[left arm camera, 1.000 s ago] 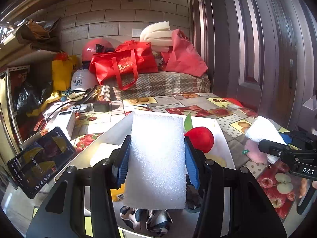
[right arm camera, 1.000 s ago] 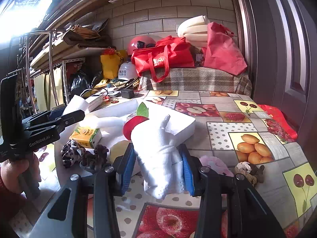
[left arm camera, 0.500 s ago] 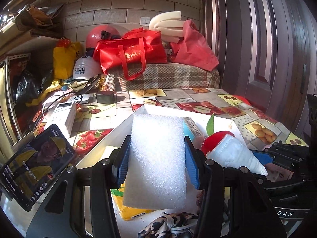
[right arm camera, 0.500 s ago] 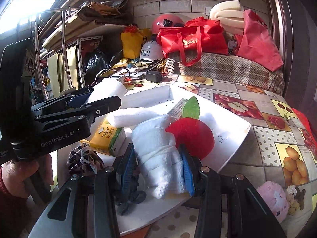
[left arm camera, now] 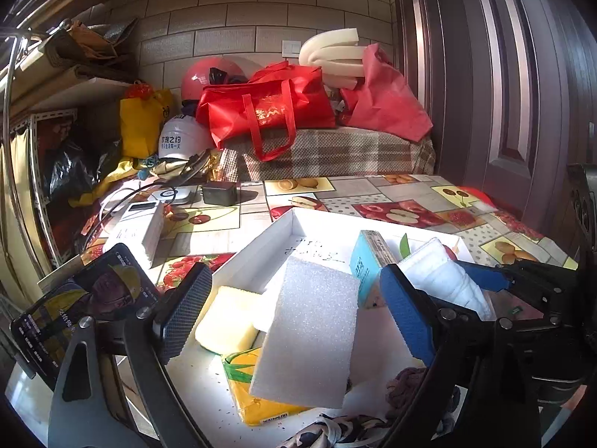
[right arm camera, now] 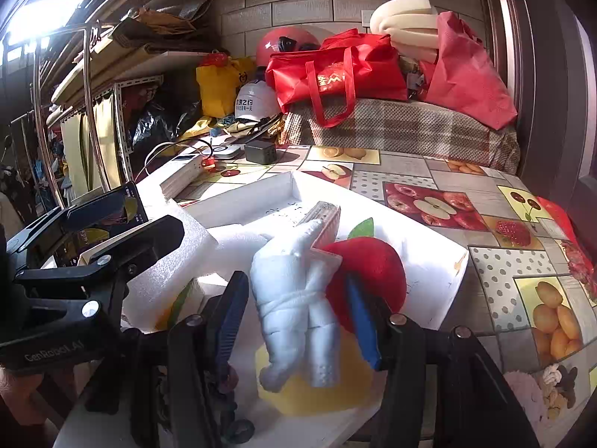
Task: Organize soft objects
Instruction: 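Open both grippers to drop the foam sheet and white cloth in the tray, then withdraw both grippers from the tray toward the pink plush and rope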
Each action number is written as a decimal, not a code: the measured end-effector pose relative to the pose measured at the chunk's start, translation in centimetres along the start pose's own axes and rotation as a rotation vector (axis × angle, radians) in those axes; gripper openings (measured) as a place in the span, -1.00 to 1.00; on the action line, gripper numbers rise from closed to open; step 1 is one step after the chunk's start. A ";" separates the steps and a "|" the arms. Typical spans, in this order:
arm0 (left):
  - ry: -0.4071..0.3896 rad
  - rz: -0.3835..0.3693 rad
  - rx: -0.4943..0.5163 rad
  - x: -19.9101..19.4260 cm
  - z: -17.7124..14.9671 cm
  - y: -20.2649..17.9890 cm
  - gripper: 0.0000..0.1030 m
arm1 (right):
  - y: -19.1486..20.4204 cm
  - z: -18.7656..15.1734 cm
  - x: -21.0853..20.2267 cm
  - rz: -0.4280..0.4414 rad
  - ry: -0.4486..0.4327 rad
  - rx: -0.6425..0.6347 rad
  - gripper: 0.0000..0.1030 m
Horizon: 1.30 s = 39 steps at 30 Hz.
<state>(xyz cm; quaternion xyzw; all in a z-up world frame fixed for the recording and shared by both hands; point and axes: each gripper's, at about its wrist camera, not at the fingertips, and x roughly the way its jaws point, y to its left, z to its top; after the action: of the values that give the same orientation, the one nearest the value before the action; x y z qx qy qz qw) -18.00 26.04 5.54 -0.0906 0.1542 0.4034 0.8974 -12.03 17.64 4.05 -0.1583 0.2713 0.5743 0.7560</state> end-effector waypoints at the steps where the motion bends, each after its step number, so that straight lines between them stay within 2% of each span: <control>1: -0.002 0.000 -0.014 -0.1 0.0 0.3 1.00 | 0.0 0.0 -0.1 -0.012 -0.003 0.003 0.68; 2: -0.003 0.003 -0.021 -0.3 0.1 0.5 1.00 | 0.0 0.0 -0.2 -0.017 -0.015 0.004 0.75; 7: -0.027 0.031 -0.017 -1.4 0.2 0.5 1.00 | 0.5 0.1 -0.8 -0.038 -0.051 -0.015 0.78; 9: -0.040 0.033 -0.014 -1.7 0.3 0.5 1.00 | 0.4 0.1 -0.7 -0.048 -0.051 -0.011 1.00; 17: -0.061 0.055 -0.033 -1.7 0.2 0.8 1.00 | 0.1 0.1 -1.4 -0.071 -0.085 0.008 1.00; 21: -0.070 0.070 -0.031 -1.7 0.2 0.7 1.00 | -0.2 -0.2 -1.9 -0.121 -0.096 0.037 1.00; 28: -0.074 0.088 -0.034 -1.7 0.0 0.6 1.00 | -0.1 -0.8 -2.1 -0.173 -0.043 0.037 1.00; 39: -0.078 0.108 -0.041 -2.6 -0.5 0.4 1.00 | -0.8 -1.7 -5.8 -0.145 -0.224 0.093 1.00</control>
<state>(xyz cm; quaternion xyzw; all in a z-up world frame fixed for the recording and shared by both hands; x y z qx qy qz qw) -20.01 24.34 5.94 -0.0849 0.1156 0.4574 0.8776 -12.78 11.98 6.08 -0.0773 0.1994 0.5192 0.8275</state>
